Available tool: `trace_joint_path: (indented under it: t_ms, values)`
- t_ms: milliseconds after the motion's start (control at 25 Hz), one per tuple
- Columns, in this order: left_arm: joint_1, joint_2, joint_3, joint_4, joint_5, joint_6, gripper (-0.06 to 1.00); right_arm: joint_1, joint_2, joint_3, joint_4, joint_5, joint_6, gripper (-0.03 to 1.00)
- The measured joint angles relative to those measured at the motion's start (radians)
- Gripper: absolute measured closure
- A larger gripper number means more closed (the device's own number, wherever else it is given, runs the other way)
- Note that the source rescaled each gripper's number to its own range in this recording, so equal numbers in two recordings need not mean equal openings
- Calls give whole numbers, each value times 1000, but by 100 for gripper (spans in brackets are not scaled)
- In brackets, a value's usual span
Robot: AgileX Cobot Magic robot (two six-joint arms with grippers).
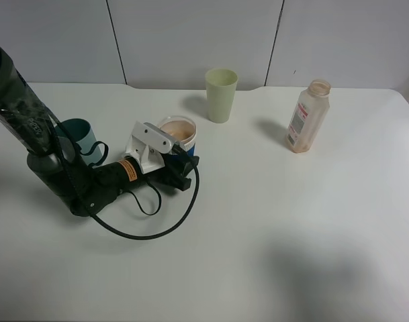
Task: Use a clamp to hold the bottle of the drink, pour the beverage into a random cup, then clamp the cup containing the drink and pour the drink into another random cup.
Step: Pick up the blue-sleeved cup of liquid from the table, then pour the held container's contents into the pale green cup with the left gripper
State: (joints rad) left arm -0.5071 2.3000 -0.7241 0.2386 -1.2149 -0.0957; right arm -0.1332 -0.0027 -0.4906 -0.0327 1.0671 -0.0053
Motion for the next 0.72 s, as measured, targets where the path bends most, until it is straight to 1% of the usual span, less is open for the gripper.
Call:
trace_joint_path:
  t_ms: [440, 520, 720]
  values:
    - [0, -4, 0, 4, 5, -1, 92, 0, 0, 0, 0, 0, 0, -3]
    - [0, -35, 0, 7, 26, -8, 92, 0, 0, 0, 0, 0, 0, -3]
    - [0, -95, 0, 7, 26, -16, 92, 0, 0, 0, 0, 0, 0, -3]
